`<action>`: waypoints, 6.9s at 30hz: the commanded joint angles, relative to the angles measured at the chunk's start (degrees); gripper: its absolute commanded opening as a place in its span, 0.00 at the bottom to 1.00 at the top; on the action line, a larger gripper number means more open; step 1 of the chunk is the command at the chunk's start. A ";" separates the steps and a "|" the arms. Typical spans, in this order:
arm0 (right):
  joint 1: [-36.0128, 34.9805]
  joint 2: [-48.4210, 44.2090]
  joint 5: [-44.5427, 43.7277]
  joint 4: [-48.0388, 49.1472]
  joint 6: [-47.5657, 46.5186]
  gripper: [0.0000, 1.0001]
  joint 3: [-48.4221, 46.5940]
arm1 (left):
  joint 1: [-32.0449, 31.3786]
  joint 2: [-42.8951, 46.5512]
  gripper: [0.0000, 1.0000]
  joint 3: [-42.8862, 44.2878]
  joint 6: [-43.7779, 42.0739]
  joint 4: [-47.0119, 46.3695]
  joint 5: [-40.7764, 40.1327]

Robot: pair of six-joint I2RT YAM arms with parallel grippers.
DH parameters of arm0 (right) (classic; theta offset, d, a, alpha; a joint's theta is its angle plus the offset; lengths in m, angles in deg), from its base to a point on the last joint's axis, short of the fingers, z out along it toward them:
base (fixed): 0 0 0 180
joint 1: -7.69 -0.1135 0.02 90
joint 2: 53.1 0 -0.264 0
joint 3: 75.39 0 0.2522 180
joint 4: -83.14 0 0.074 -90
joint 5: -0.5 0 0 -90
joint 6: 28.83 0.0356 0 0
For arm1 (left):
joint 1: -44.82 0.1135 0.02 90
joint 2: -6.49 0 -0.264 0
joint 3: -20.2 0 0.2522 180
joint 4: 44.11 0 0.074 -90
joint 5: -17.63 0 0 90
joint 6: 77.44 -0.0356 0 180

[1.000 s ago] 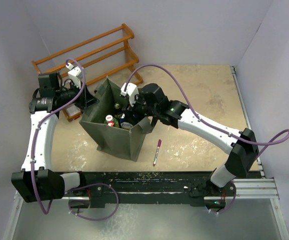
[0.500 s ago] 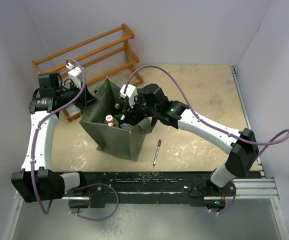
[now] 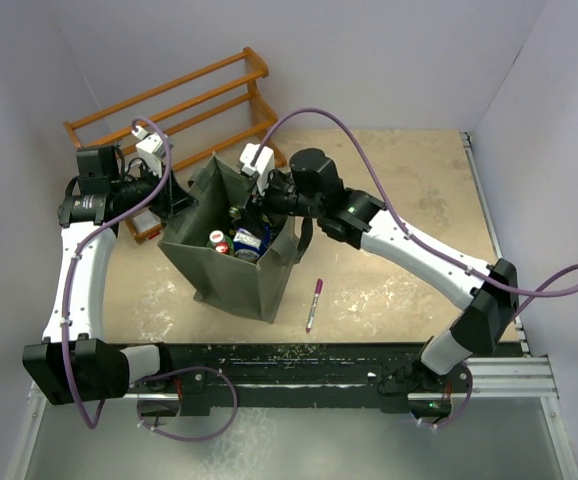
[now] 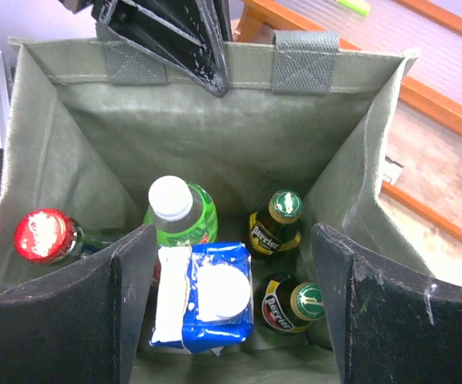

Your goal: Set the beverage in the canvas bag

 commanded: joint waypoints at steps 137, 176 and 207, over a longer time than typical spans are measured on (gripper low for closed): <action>18.12 1.96 -0.45 -19.44 -9.83 0.75 -26.11 | -3.64 -5.76 0.42 12.27 0.95 -4.15 -0.91; 37.71 -15.25 -22.26 -9.46 5.55 1.00 -18.01 | 2.75 -0.61 0.99 29.15 -2.68 -1.51 -21.81; 40.73 -22.89 -14.63 -3.24 6.77 1.00 -6.12 | 2.75 7.90 0.99 18.46 -3.76 -10.08 -28.15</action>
